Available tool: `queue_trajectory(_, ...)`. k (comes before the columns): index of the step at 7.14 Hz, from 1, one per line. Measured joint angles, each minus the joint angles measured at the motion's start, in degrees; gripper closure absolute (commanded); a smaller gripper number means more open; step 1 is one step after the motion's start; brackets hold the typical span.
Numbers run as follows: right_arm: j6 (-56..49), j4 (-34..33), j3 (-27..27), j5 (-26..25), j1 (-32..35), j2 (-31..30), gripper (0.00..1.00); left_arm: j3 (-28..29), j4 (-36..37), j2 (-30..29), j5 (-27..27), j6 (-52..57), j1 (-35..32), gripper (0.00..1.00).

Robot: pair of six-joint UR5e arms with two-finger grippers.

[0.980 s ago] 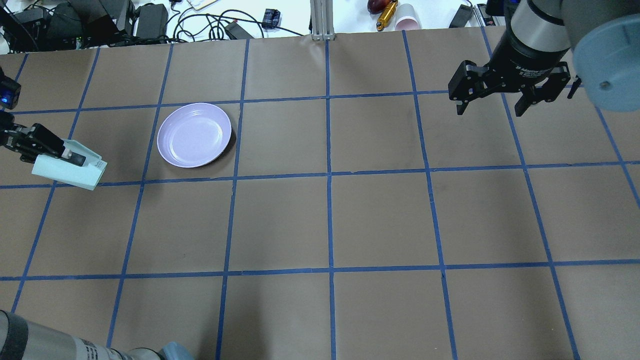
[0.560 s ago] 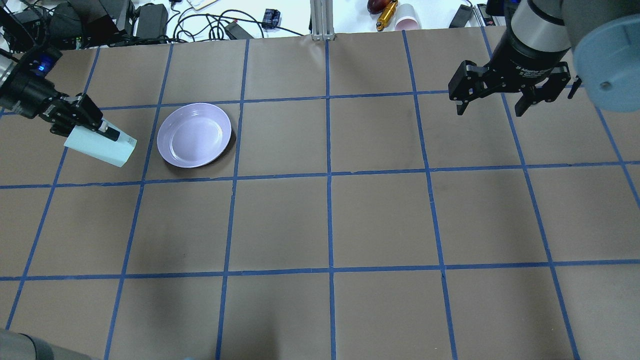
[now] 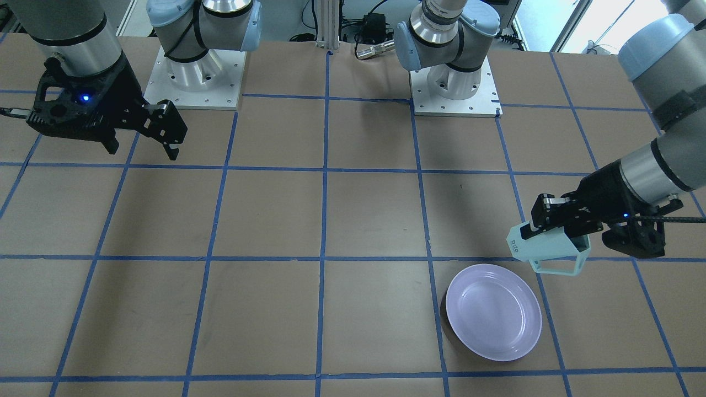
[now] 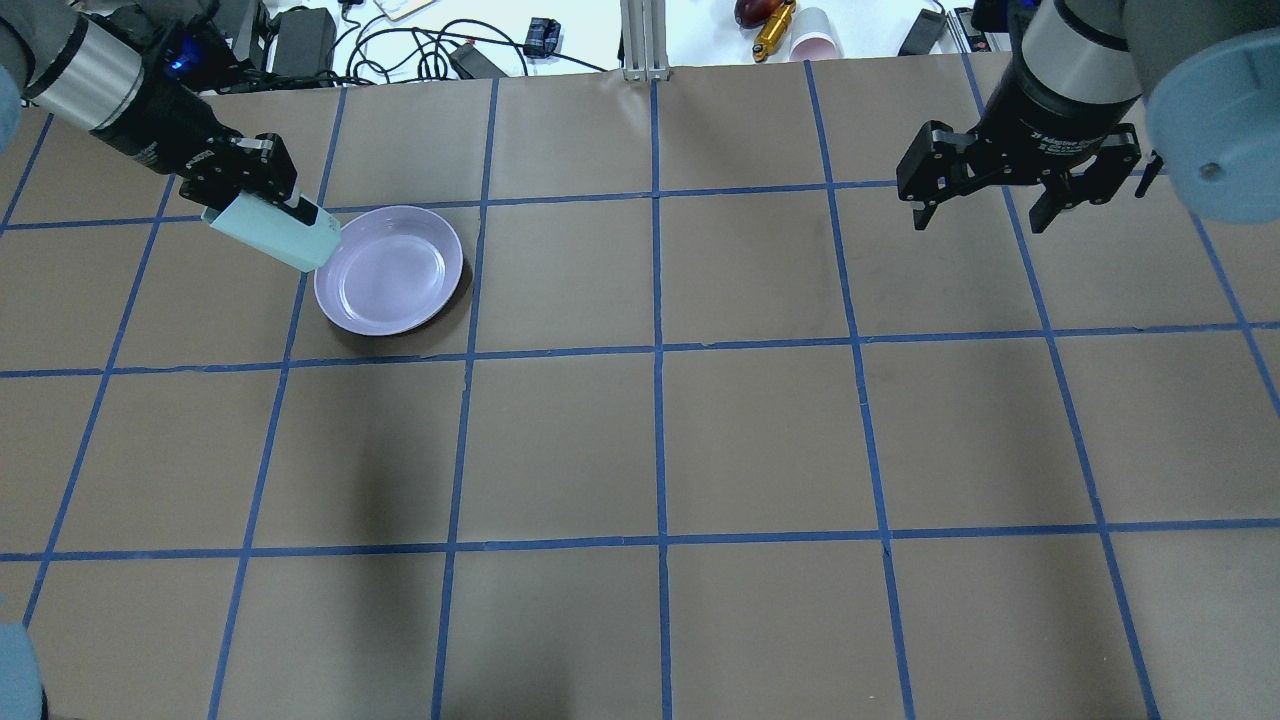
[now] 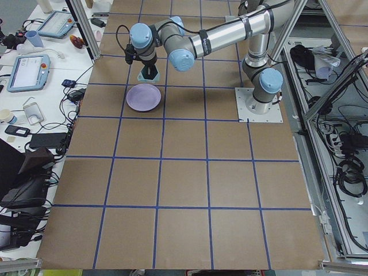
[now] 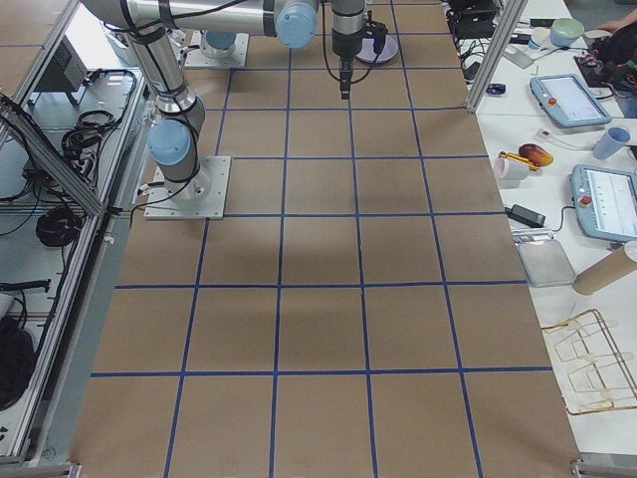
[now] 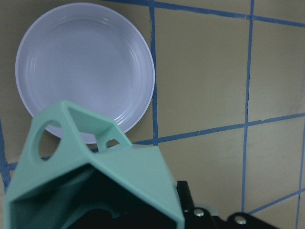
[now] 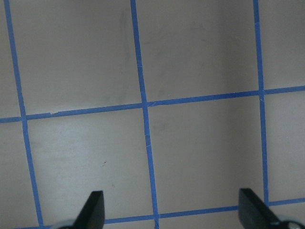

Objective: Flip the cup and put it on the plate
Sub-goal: 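Lower the upright cup onto the plate center with the left gripper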

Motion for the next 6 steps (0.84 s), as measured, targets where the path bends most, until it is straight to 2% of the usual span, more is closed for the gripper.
queue_trajectory(2,0.0,0.0,0.0,-0.02,0.0,-0.05,0.0,-0.56,8.61,-1.42,5.76,-1.66,-5.14,1.0)
queue_trajectory(5,0.0,0.0,0.0,-0.03,0.0,-0.06,0.0,-6.1,24.08,-6.15,8.56,-1.25,-6.97,1.0)
queue_trajectory(6,0.0,0.0,0.0,-0.01,0.0,-0.06,0.0,-7.41,26.67,-7.48,10.27,-1.09,-7.49,1.0)
